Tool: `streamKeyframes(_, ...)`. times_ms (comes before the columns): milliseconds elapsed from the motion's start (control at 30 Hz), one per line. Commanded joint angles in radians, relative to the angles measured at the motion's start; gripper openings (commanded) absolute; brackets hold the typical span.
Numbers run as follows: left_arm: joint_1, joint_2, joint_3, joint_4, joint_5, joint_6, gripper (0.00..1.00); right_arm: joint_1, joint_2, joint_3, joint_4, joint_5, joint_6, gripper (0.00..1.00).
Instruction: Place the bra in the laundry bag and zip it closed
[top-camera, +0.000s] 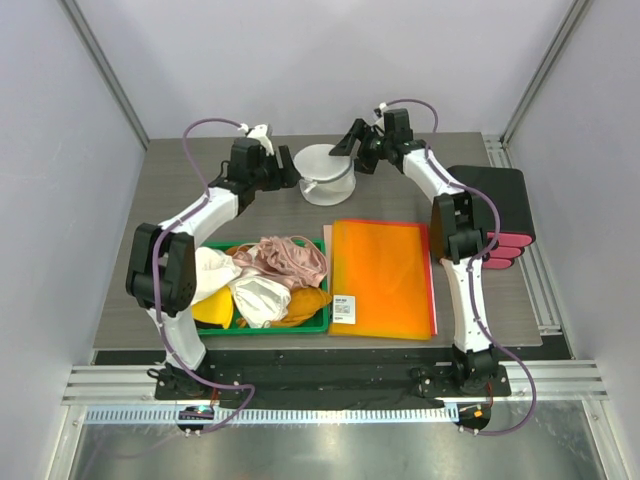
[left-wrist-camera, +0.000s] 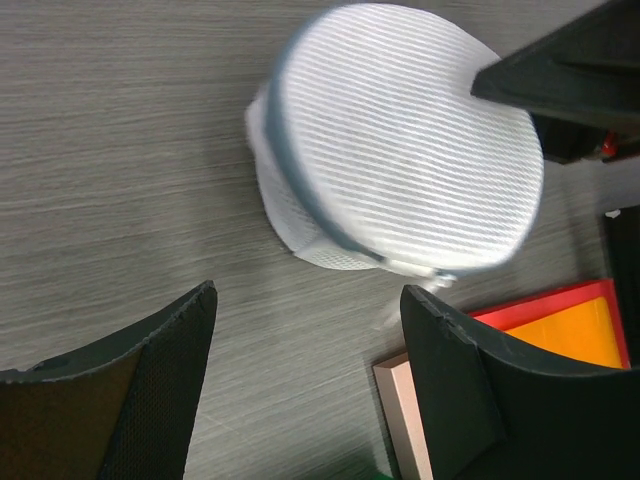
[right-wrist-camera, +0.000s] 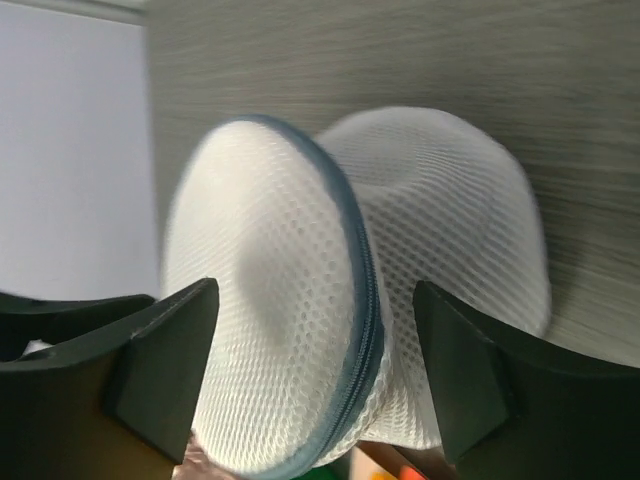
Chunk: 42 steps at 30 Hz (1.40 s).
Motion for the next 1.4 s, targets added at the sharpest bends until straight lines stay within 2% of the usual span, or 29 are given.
streamKeyframes(0,0.025,-0.020,0.044,-0.031,-0.025,-0.071,0.75,0.005,-0.094,0.011,-0.271,0.238,-0.214,0.87)
streamKeyframes(233,0.038,-0.043,-0.009,0.044,0.063,-0.133,0.73,0.011,-0.243,-0.162,-0.258,0.347,-0.236,0.91)
streamKeyframes(433,0.038,-0.046,-0.042,0.061,0.095,-0.166,0.72,0.013,-0.283,-0.245,-0.229,0.305,-0.230,0.93)
streamKeyframes(567,0.040,-0.046,-0.060,0.068,0.116,-0.210,0.72,0.013,-0.336,-0.343,-0.149,0.271,-0.192,0.94)
streamKeyframes(700,0.038,-0.093,-0.123,0.128,0.123,-0.275,0.74,0.031,-0.416,-0.424,-0.136,0.401,-0.231,0.96)
streamKeyframes(767,0.032,-0.151,-0.163,0.128,0.098,-0.290,0.78,0.038,-0.465,-0.438,-0.150,0.476,-0.245,0.97)
streamKeyframes(867,0.000,-0.245,-0.203,0.085,-0.009,-0.307,0.82,0.062,-0.533,-0.463,-0.184,0.582,-0.277,1.00)
streamKeyframes(900,-0.014,-0.268,-0.213,0.075,-0.073,-0.299,0.84,0.071,-0.550,-0.476,-0.205,0.672,-0.286,1.00)
streamKeyframes(1033,-0.118,-0.395,-0.255,0.009,-0.227,-0.270,0.86,0.122,-0.657,-0.542,-0.224,0.840,-0.311,1.00)
streamKeyframes(1200,-0.213,-0.587,-0.330,-0.054,-0.298,-0.284,0.88,0.212,-0.842,-0.715,-0.200,0.907,-0.277,1.00)
streamKeyframes(1367,-0.328,-0.772,-0.508,-0.056,-0.286,-0.339,0.92,0.385,-1.017,-0.967,-0.157,1.018,-0.189,1.00)
